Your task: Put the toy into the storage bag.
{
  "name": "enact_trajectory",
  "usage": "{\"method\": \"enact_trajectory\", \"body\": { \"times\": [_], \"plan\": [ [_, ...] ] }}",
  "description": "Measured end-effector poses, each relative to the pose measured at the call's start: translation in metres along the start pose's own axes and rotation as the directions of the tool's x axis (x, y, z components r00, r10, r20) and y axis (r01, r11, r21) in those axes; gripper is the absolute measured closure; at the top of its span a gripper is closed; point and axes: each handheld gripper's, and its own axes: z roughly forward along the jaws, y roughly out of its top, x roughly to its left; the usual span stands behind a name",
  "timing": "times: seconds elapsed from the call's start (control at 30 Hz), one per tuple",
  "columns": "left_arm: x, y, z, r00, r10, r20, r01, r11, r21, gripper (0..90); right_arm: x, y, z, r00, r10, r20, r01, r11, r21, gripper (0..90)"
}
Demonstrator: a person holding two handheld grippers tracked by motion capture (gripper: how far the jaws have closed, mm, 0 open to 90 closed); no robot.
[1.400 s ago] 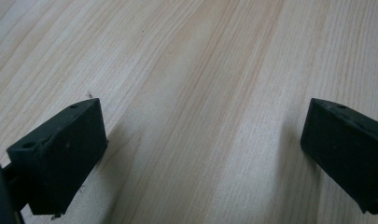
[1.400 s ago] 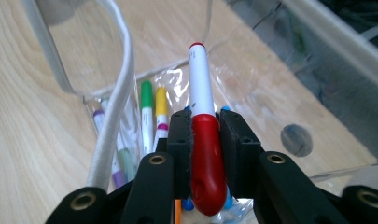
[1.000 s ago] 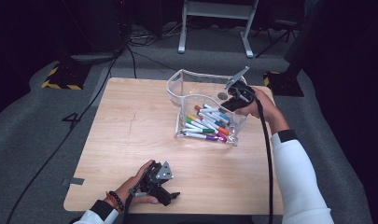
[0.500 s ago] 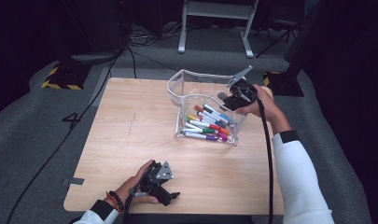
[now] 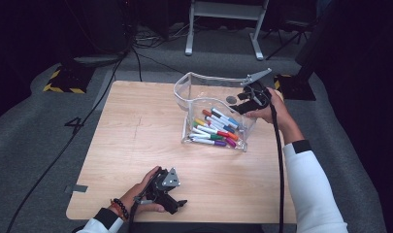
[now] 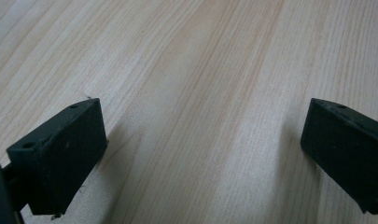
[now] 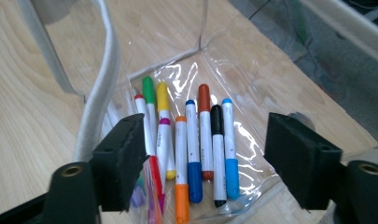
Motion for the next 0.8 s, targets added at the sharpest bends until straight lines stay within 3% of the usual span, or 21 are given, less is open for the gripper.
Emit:
{"method": "enact_trajectory", "body": {
  "times": [0.17,0.27,0.63,0.7,0.8],
  "plan": [
    [0.000,0.000,0.000,1.0000,0.001,0.001,-0.001,1.0000,-0.001,0.5,0.001,-0.001,-0.008,0.9992,0.013,0.038,-0.012,0.999,-0.041,21.6],
    [0.000,0.000,0.000,1.0000,0.001,0.002,-0.001,1.0000,-0.002,0.5,-0.001,-0.002,-0.012,0.9964,0.062,0.057,-0.057,0.995,-0.086,17.2],
    [0.000,0.000,0.000,1.0000,0.001,0.002,-0.001,1.0000,-0.001,0.5,0.008,-0.011,-0.036,0.9939,0.080,0.076,-0.067,0.985,-0.162,17.5],
    [0.000,0.000,0.000,1.0000,0.001,0.001,-0.001,1.0000,-0.002,0.5,0.009,-0.013,-0.038,0.9910,0.077,0.109,-0.060,0.987,-0.152,17.0],
    [0.000,0.000,0.000,1.0000,0.002,0.002,-0.002,1.0000,-0.001,0.5,0.011,-0.018,-0.045,0.9901,0.080,0.115,-0.059,0.983,-0.176,17.8]
  ]
}}
